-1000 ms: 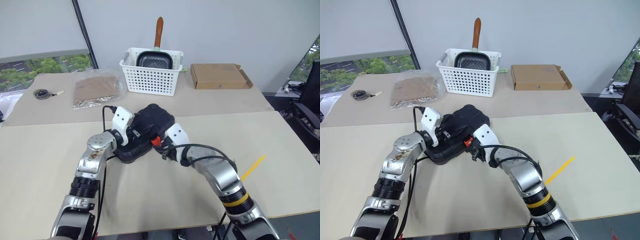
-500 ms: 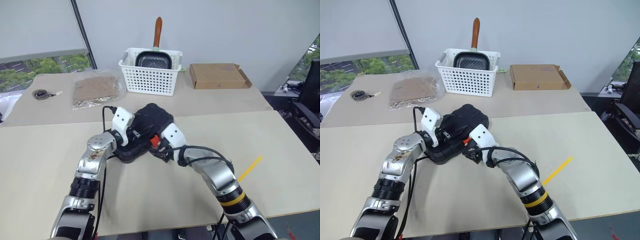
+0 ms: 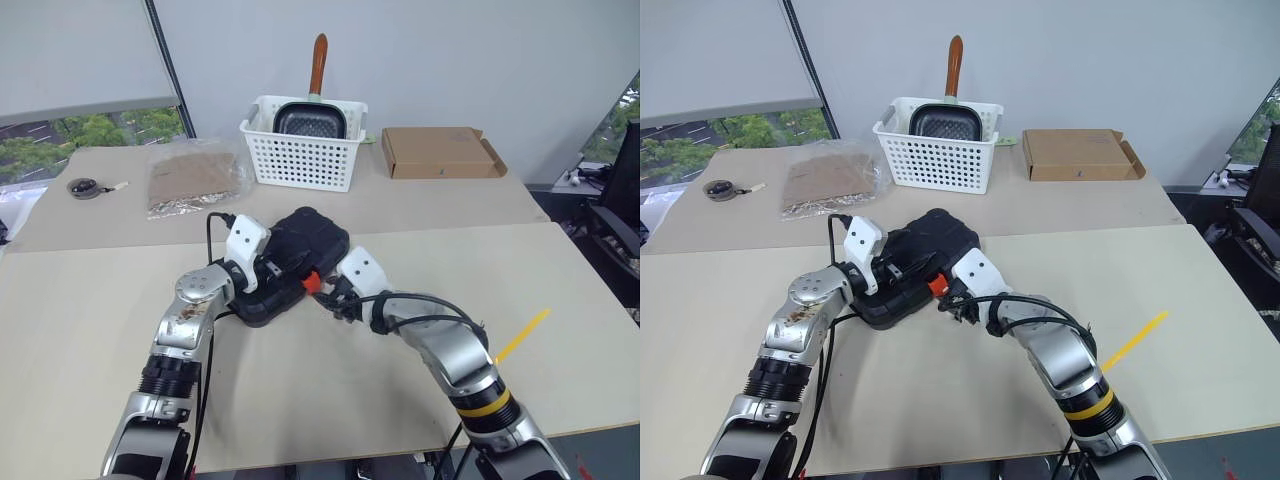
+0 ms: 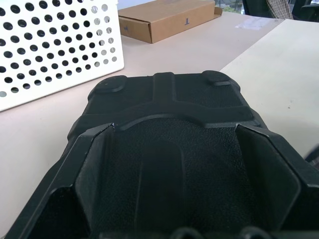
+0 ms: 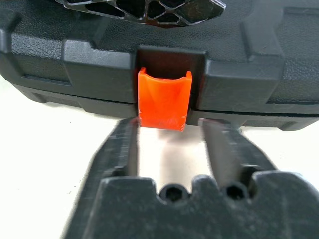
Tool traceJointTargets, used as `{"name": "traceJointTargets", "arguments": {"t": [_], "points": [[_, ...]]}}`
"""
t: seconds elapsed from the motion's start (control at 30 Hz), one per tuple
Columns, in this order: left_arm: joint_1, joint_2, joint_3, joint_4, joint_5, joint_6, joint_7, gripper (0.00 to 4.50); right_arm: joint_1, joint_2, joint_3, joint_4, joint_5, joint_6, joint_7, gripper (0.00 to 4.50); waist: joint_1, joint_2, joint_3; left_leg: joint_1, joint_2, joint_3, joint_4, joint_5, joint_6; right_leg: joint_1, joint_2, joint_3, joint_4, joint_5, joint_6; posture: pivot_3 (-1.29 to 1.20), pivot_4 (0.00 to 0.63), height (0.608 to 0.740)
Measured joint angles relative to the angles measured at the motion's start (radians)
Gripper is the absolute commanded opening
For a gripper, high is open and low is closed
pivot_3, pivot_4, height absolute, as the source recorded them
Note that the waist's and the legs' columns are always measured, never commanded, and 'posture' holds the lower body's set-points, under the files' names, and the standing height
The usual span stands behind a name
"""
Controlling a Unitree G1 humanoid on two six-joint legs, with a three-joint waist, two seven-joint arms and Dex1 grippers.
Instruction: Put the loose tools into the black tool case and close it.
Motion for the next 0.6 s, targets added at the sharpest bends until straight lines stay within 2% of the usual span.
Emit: {"name": "traceJointTargets", "arguments": {"t": [0.07, 0.1, 0.33, 0.6], "points": [[0.000, 0.000, 0.000, 0.000, 0.000, 0.000, 0.000, 4.13, -0.008, 0.022, 0.001, 0.016, -0.001, 0.000, -0.003, 0.12, 0.000, 0.000, 0.000, 0.000, 0.000, 0.000, 0.000, 0.000, 0.000, 0.000, 0.000, 0.000, 0.000, 0.000, 0.000, 0.00, 0.150, 0.700], [0.001, 0.001, 0.000, 0.000, 0.000, 0.000, 0.001, 4.13, -0.014, 0.033, 0.003, 0.030, -0.002, -0.001, -0.004, 0.05, -0.001, 0.000, 0.000, 0.000, 0.000, 0.000, 0.000, 0.000, 0.000, 0.000, 0.000, 0.000, 0.000, 0.000, 0.000, 0.00, 0.150, 0.700], [0.006, 0.009, 0.006, 0.001, 0.001, 0.000, 0.008, 4.13, -0.050, 0.069, 0.012, 0.153, -0.023, -0.028, -0.010, 0.05, -0.009, 0.000, 0.000, 0.001, 0.001, 0.000, 0.000, -0.002, -0.003, -0.001, 0.000, -0.001, 0.001, 0.000, 0.000, 0.00, 0.150, 0.700], [0.009, 0.004, 0.011, -0.007, -0.006, -0.004, 0.005, 4.13, -0.020, 0.039, 0.000, 0.117, -0.031, -0.044, 0.015, 0.05, -0.008, 0.000, 0.000, 0.000, 0.001, 0.000, 0.000, 0.000, -0.001, -0.001, 0.000, 0.000, 0.001, 0.000, 0.000, 0.00, 0.150, 0.700]]}}
